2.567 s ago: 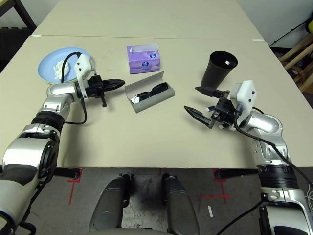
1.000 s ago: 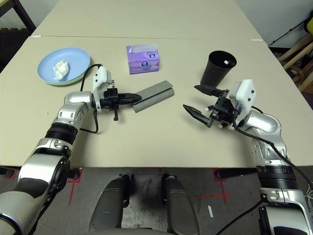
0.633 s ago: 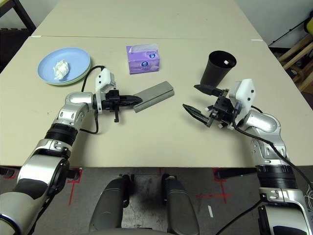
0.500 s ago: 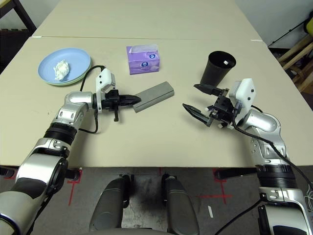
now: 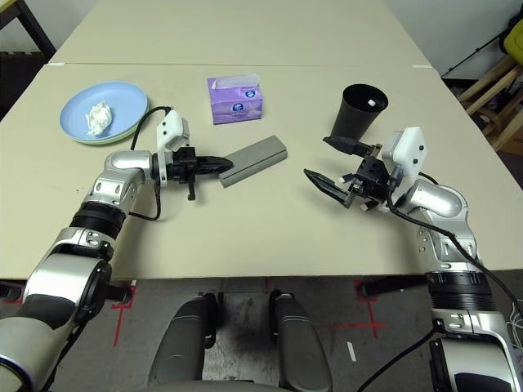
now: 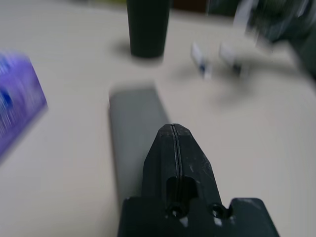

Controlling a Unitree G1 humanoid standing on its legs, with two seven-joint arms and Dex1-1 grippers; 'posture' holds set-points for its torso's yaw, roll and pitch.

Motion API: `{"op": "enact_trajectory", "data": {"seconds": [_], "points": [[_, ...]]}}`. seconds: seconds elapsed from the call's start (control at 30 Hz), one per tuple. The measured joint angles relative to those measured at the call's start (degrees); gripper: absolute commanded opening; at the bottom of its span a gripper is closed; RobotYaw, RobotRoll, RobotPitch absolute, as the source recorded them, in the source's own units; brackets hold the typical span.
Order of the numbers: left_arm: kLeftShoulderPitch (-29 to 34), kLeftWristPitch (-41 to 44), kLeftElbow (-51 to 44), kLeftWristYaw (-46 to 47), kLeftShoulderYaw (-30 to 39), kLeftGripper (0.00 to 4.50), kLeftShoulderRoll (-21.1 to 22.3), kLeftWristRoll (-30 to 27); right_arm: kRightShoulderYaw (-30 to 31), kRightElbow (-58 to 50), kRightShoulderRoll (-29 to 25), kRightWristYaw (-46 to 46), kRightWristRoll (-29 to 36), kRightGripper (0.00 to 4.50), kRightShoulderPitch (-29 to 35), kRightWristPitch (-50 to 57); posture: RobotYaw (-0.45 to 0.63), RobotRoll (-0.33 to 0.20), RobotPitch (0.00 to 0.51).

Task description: Organize and tidy the items on the table.

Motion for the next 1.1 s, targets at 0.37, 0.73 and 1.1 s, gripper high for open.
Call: {"op": "enact_trajectory", "data": {"seconds": [0.37, 0.73, 1.1], "points": [[2.4, 1.7, -7.7, -6.4, 0.2, 0.19, 3.5, -2.6, 0.1, 0.2, 0.0, 0.0, 0.0, 4.5, -0.3, 0.0, 0.09, 0.0, 0.183], [4.7, -6.7, -6.9, -10.7, -4.2, 4.01, 6.9, 0.6, 0.9, 0.5, -0.9, 0.0, -0.4, 4.5, -1.7, 1.5, 0.08, 0.0, 0.192], [5.0, -6.4, -8.4, -14.0, -4.6, 4.48, 4.5, -3.0, 1.9, -2.9, -5.9, -3.0, -2.1, 4.5, -2.4, 14.5, 0.08, 0.0, 0.188]]}}
